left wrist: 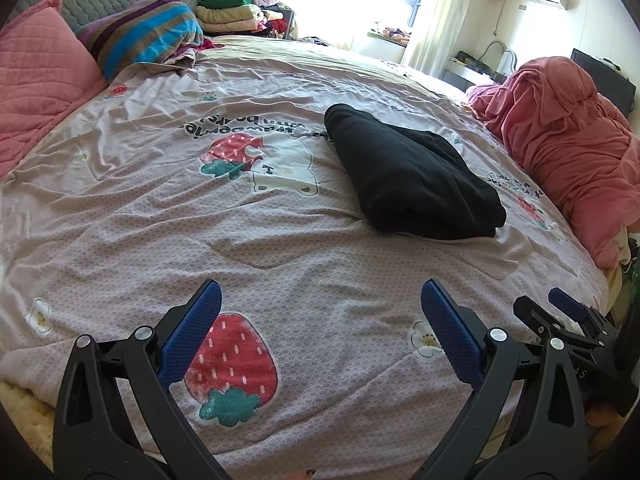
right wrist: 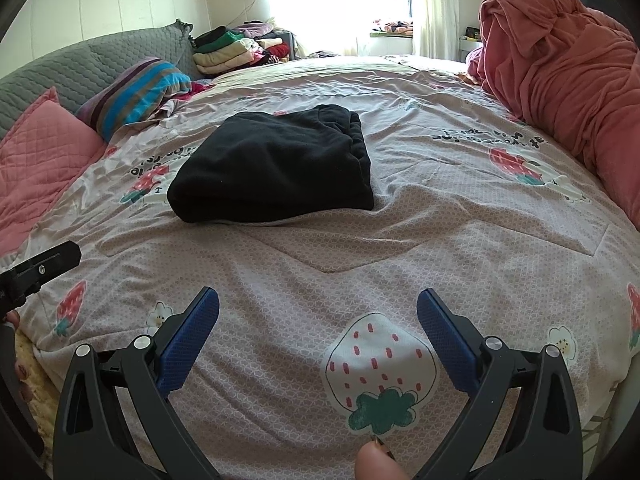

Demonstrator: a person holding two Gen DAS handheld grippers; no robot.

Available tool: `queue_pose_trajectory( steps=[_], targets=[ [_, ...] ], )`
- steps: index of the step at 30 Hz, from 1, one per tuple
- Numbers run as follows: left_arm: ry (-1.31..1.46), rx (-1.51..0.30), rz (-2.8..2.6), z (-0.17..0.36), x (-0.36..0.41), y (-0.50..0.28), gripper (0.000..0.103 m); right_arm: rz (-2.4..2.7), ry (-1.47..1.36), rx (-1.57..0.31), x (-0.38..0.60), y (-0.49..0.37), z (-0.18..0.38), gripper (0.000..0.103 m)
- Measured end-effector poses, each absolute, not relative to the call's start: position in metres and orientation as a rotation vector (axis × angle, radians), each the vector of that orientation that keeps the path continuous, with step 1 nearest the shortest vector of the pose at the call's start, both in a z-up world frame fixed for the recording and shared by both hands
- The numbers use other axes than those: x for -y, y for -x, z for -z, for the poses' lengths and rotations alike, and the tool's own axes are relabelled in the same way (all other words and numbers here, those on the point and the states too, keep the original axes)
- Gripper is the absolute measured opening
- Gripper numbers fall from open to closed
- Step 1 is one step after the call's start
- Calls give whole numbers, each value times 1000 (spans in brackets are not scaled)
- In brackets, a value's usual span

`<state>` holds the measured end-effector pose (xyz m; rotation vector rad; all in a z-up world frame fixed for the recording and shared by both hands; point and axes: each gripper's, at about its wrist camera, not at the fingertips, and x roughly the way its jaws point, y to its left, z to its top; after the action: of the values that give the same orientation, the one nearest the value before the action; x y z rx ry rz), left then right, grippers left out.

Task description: Fold small clothes

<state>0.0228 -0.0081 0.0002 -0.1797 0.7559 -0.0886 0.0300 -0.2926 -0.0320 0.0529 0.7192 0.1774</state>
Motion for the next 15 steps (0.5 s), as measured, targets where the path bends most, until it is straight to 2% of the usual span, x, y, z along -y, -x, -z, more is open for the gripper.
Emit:
queue_pose_trajectory(
  steps=[15],
  targets=[
    [172,-763,76,1,8,-22,94,-173,-52,-717,294,-29,32,99]
  ],
)
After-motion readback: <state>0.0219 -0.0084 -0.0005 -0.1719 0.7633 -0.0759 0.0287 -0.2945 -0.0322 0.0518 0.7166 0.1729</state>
